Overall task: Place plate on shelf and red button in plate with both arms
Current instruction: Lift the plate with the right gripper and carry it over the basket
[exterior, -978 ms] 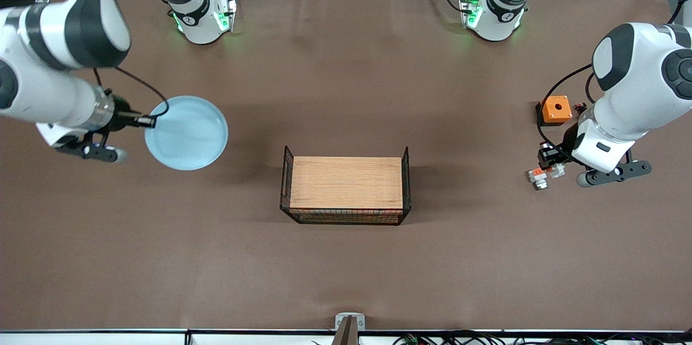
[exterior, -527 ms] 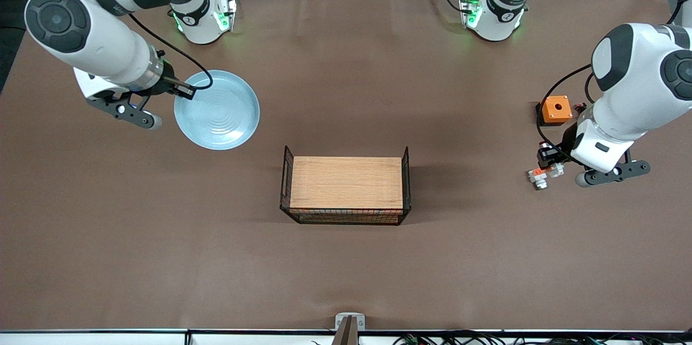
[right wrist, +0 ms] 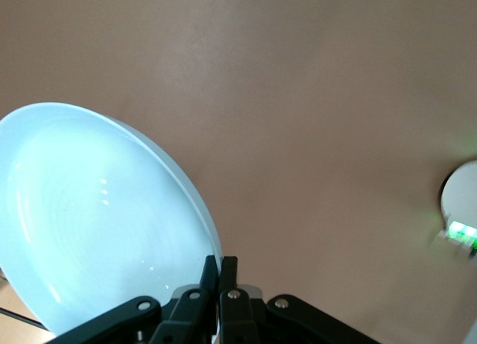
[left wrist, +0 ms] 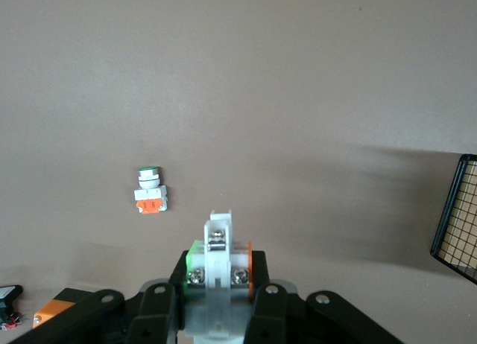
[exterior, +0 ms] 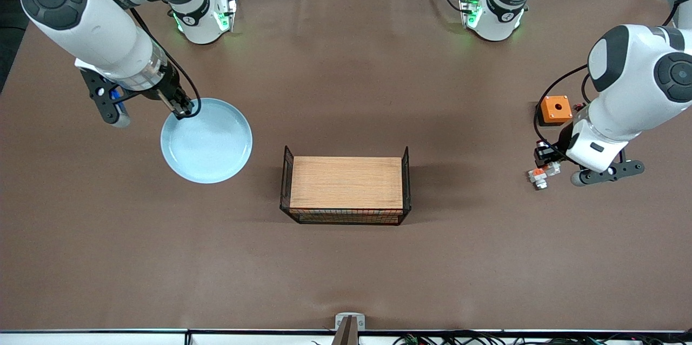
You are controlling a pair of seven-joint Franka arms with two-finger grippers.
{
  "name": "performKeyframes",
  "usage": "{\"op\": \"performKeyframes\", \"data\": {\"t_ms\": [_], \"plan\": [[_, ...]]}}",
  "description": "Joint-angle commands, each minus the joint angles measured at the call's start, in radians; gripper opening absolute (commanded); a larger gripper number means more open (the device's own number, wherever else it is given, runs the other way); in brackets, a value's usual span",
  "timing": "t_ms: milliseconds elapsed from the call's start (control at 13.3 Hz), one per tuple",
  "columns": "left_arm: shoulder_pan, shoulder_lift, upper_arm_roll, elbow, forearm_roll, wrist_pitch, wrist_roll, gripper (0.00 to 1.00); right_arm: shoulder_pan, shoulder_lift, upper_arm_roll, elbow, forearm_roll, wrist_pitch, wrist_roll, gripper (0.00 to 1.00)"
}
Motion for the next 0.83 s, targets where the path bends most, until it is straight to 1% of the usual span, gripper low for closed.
{"op": "performKeyframes", "data": {"t_ms": [0,150,226,376,451,752], "plan": [[0.006,-0.022,-0.017,-0.016,-0.016,-0.01,0.002,0.01,-0.002,-0.008,-0.008,0.023,0.005,-0.001,0.077,0.0],[0.004,-0.016,-0.019,-0.013,-0.015,-0.008,-0.001,0.01,-0.001,-0.022,-0.007,0.023,0.055,0.012,0.136,0.0],[0.004,-0.014,-0.019,-0.01,-0.015,-0.008,-0.001,0.01,0.013,-0.028,0.004,0.024,0.063,0.012,0.206,0.0],[-0.003,-0.003,-0.02,-0.006,-0.015,-0.005,-0.001,0.01,0.068,-0.031,0.047,0.03,0.065,0.028,0.369,0.0],[-0.005,0.003,-0.02,-0.005,-0.013,-0.003,-0.001,0.01,0.096,-0.03,0.059,0.033,0.065,0.057,0.453,0.0],[-0.011,0.009,-0.02,-0.005,-0.012,0.003,0.0,0.01,0.234,-0.007,0.064,0.032,0.079,0.161,0.74,0.0]]}}
